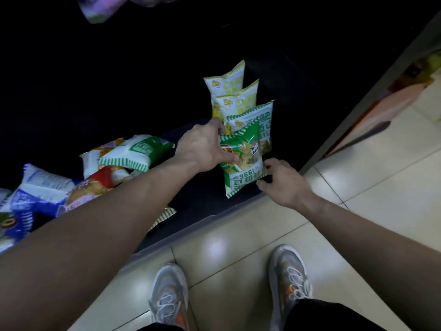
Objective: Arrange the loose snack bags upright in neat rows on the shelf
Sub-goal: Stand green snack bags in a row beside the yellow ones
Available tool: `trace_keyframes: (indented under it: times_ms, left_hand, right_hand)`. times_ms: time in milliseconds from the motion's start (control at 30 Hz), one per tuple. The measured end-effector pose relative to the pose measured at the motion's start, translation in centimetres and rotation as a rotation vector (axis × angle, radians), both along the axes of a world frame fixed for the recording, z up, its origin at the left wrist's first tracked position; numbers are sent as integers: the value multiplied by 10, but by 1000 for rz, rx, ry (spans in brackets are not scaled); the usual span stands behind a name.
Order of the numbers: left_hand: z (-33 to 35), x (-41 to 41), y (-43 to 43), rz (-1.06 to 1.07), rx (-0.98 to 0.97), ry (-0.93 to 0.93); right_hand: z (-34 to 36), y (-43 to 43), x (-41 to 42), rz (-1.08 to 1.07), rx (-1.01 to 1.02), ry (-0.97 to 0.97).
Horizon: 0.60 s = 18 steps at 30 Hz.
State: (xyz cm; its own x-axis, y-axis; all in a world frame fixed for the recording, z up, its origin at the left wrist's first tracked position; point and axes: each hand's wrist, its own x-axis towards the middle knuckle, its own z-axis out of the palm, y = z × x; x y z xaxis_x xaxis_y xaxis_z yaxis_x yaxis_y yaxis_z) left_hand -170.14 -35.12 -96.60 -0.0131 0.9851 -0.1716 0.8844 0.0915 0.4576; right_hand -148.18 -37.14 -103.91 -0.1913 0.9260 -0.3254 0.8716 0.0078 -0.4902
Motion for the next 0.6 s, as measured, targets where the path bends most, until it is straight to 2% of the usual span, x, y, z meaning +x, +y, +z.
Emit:
trace_keyframes:
  times_ms: [133, 267, 467, 600]
  left_hand:
    - [-14, 47, 12, -6, 4, 54]
    - [-26, 78, 21, -20, 75, 118]
    - [-39, 96, 29, -65, 131, 227]
    - [-46, 97, 28, -60, 148, 227]
  right_hand:
    - [-3, -3, 25, -81, -31, -98]
    - [-13, -5, 41, -93, -56, -109]
    - [-17, 0, 43, -54, -127, -126]
    - [-15, 0, 39, -34, -136, -138]
